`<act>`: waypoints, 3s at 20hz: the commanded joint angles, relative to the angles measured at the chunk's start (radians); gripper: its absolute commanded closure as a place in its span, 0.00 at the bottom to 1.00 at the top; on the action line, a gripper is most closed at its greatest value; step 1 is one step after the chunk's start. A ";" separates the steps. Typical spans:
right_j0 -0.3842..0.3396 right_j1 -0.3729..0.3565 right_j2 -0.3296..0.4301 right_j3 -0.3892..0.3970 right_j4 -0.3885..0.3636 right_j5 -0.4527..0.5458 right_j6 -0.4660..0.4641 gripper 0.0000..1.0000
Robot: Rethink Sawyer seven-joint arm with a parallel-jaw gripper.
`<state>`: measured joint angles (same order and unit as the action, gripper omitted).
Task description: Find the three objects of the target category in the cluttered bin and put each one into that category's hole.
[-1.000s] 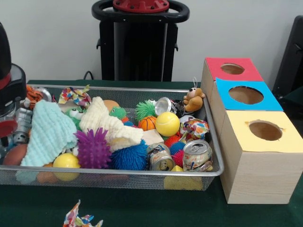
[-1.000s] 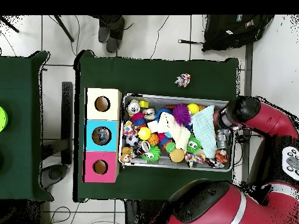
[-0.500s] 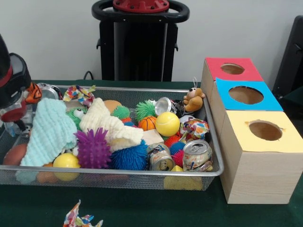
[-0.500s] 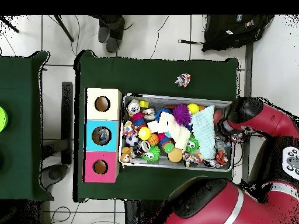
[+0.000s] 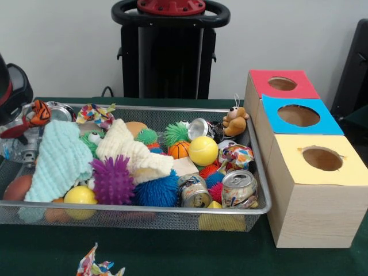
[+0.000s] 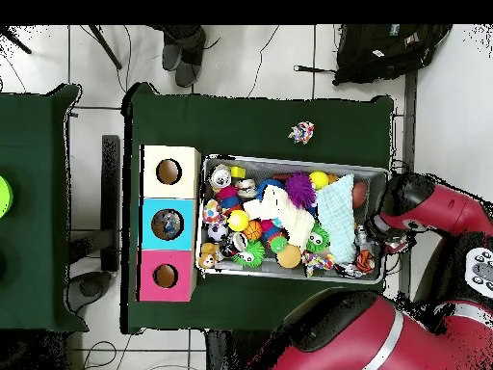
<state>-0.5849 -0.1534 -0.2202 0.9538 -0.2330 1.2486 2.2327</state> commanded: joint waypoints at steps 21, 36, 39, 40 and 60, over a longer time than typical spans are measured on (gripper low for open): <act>-0.046 0.082 0.015 0.016 -0.057 -0.065 -0.013 0.00; -0.061 0.097 0.051 -0.017 -0.048 -0.099 -0.052 0.00; -0.061 0.097 0.050 -0.020 -0.049 -0.098 -0.053 0.00; -0.061 0.098 0.050 -0.021 -0.049 -0.097 -0.055 0.00; -0.047 0.091 0.042 -0.043 -0.063 -0.119 -0.046 0.00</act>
<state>-0.5834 -0.1490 -0.2225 0.9469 -0.2330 1.2502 2.2327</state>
